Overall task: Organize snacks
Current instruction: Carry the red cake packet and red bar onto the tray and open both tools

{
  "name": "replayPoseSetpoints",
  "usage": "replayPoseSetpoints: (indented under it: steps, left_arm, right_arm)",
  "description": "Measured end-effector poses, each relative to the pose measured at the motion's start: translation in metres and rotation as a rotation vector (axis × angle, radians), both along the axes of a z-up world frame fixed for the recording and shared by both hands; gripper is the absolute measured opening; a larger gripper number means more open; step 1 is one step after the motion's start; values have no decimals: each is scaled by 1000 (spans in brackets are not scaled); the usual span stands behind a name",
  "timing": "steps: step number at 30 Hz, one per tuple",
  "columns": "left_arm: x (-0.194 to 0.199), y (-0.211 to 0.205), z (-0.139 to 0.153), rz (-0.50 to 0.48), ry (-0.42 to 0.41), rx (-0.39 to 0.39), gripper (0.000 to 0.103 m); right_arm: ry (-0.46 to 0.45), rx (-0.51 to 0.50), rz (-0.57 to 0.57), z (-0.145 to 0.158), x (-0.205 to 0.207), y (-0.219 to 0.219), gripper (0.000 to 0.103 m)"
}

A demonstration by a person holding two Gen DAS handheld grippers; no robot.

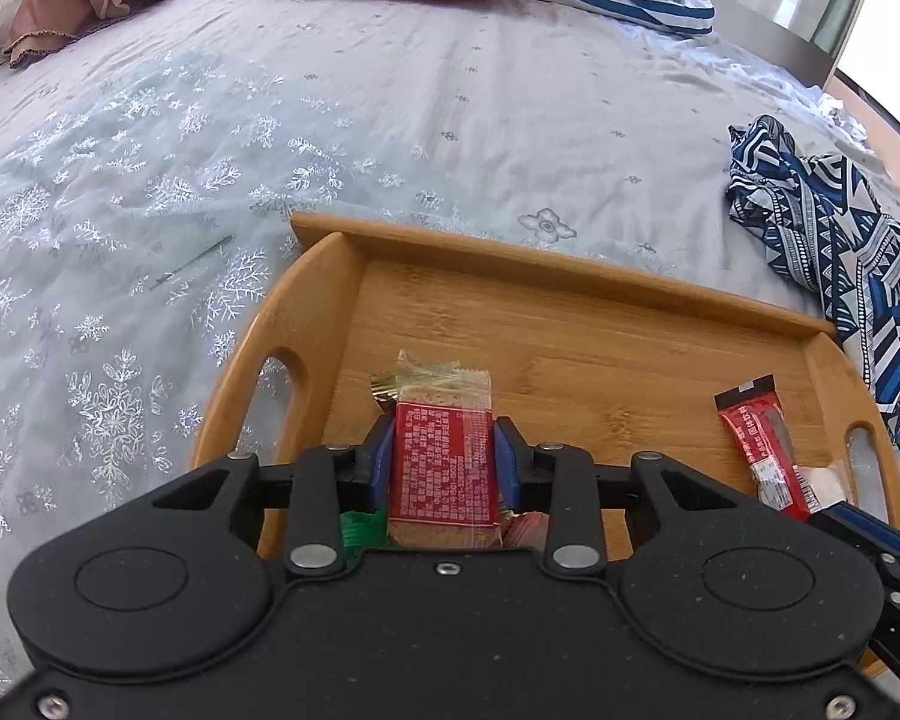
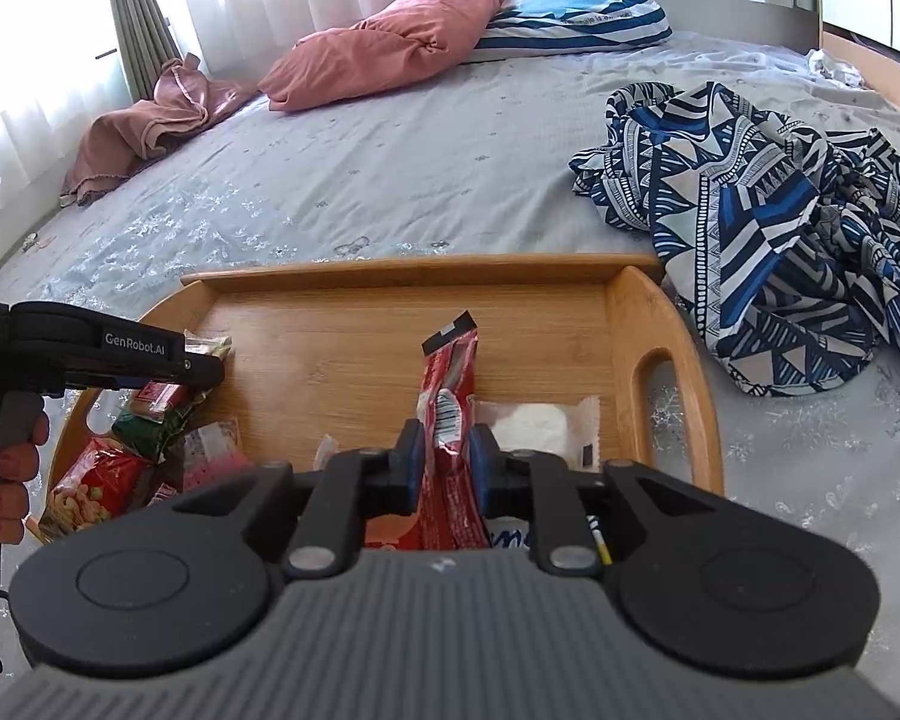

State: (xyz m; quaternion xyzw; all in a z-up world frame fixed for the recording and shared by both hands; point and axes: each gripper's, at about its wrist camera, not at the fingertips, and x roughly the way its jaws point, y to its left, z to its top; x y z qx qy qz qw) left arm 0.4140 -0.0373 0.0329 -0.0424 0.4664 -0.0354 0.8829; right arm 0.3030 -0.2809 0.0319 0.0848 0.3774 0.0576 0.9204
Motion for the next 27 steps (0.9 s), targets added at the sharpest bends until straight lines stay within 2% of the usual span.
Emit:
replayPoseSetpoints:
  steps: [2,7,12,15,16,17,21,27]
  left_arm:
    - [0,-1,0,-4,-5,6,33]
    - [-1,-2,0,-5,-5,11,33]
    - [-4,-2,2,0,-8,25,43]
    - [-10,0,6,-2,-14,22,67]
    - [-14,1,8,0,-26,18,78]
    - [-18,2,11,-1,-41,19,82]
    - [-34,4,21,-14,-60,45,86]
    - [-67,6,38,-53,-74,38,91]
  right_arm:
    - [-2,-5,-1,2,-1,0,42]
    - [-21,-16,2,9,-8,-1,43]
    - [-35,-31,3,12,-15,-2,45]
    - [-40,-38,2,13,-20,-2,48]
    - [-42,-39,2,13,-21,-2,50]
    - [-46,-40,1,13,-23,-2,52]
    - [-55,-29,-3,13,-33,-4,56]
    - [-68,-44,12,18,-51,-3,62]
